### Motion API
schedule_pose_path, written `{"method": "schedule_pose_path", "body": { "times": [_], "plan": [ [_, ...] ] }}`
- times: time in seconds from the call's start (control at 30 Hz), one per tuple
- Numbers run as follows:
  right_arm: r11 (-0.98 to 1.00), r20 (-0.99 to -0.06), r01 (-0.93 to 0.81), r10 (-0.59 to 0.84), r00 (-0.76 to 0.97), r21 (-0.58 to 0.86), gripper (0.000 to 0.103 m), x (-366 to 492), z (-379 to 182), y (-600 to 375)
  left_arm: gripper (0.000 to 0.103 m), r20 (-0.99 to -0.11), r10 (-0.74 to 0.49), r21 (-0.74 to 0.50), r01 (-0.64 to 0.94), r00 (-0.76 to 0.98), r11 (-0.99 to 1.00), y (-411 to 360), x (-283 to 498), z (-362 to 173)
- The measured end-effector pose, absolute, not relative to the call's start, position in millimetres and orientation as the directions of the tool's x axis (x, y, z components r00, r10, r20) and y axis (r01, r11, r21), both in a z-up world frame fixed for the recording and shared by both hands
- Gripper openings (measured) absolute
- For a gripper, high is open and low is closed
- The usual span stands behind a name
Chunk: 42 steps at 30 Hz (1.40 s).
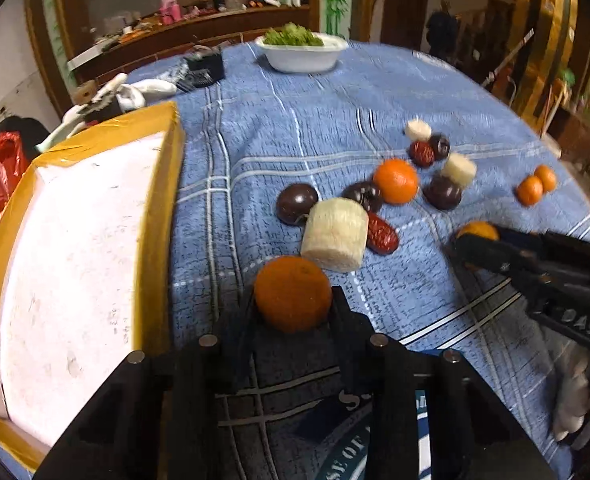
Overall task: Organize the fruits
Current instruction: 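Grasp a tangerine with the left tool while the right tool grasps another tangerine, then carry both tangerines over the yellow tray and open both tools to drop them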
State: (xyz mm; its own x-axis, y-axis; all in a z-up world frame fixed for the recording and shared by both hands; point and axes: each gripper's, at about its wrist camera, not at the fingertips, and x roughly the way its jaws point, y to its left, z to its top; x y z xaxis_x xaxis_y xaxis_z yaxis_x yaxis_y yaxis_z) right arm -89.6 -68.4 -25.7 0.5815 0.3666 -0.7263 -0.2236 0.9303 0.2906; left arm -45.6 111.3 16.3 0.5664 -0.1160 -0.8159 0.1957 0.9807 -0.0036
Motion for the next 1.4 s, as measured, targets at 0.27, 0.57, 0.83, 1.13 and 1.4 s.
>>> {"method": "schedule_pose_path", "body": {
  "times": [0.27, 0.57, 0.83, 1.13, 1.4],
  "plan": [
    [0.931, -0.672, -0.248, 0.364, 0.645, 0.267, 0.038, -105.0, -4.2, -64.6, 0.034, -0.727, -0.199, -0.12, 0.163, 0.657, 0.979, 143.1, -79.4, 68.2],
    [0.875, -0.631, -0.411, 0.473, 0.615, 0.255, 0.038, -136.5, 45.2, 15.1, 0.034, -0.704, -0.074, -0.167, -0.062, 0.707, 0.984, 248.1, -102.5, 72.7],
    [0.783, -0.668, -0.557, 0.574, 0.474, 0.278, 0.039, -138.8, 41.0, 118.6, 0.034, -0.742, 0.109, -0.13, -0.302, 0.661, 0.944, 333.3, -114.7, 50.9],
    [0.765, -0.757, -0.593, 0.536, 0.374, 0.25, 0.039, -133.0, -1.5, 194.0, 0.044, -0.77, 0.063, -0.21, -0.346, 0.634, 0.914, 364.1, -120.9, 36.5],
    [0.748, -0.768, -0.629, 0.524, 0.368, 0.209, 0.043, -143.1, 0.0, 209.6, 0.062, -0.724, 0.075, -0.243, -0.355, 0.686, 0.903, 365.8, -128.7, 56.8]
  ]
}}
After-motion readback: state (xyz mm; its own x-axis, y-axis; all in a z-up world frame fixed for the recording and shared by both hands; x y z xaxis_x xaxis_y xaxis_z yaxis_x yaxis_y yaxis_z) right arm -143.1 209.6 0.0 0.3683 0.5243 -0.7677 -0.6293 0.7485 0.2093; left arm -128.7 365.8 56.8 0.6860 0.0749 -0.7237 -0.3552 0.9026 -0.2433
